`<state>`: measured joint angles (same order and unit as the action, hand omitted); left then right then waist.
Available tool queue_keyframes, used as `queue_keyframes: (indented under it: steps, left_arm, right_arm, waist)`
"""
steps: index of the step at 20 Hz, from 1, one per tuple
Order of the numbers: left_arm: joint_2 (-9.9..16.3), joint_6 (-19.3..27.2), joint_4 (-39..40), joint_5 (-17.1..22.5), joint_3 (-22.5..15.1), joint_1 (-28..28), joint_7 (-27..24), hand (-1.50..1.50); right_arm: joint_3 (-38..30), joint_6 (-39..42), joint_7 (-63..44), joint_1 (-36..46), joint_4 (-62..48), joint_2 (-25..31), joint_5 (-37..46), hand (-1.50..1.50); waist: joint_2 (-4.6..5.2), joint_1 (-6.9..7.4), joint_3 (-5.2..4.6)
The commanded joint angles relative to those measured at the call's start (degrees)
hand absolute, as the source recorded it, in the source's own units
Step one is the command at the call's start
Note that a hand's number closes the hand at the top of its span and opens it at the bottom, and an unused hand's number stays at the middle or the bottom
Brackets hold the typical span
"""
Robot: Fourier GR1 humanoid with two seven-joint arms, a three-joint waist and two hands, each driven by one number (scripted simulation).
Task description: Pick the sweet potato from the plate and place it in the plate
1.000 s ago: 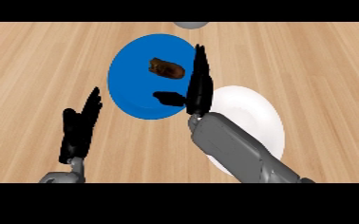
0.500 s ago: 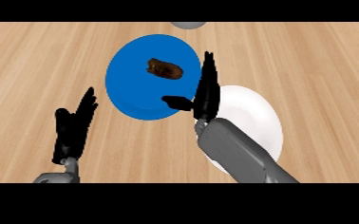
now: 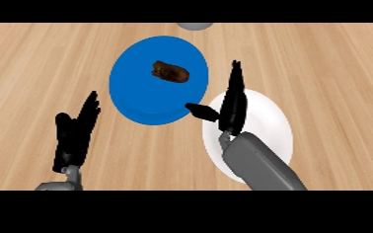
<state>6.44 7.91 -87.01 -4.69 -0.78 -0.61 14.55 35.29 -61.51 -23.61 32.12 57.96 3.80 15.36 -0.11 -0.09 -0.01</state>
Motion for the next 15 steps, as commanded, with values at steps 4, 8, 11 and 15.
queue_keyframes:
  steps: [4,8,11,15]
  left_arm:
    - [0.4,-0.9,2.8,0.4,1.9,-3.8,0.2,0.0]
    - [-1.4,-1.1,1.4,-0.4,-0.2,2.4,-3.0,0.0]
    - [-0.9,-1.1,6.7,-0.1,2.2,-4.5,-2.9,0.0]
    - [-1.9,-1.1,1.7,-1.6,-0.3,1.0,-2.3,0.0]
  right_arm:
    - [-4.6,-1.6,-0.1,-8.1,6.7,1.6,5.8,-1.5]
    - [-7.0,0.1,-1.8,-11.5,8.4,1.8,10.7,-1.5]
    - [-9.7,1.8,-3.5,-12.8,9.6,0.3,14.5,-1.5]
    - [-13.7,6.0,-4.6,-11.9,8.6,0.2,17.1,-1.5]
  waist:
    - [0.03,-0.17,0.0]
    - [0.03,0.1,0.0]
    - [0.08,-0.03,0.0]
    - [0.07,0.17,0.0]
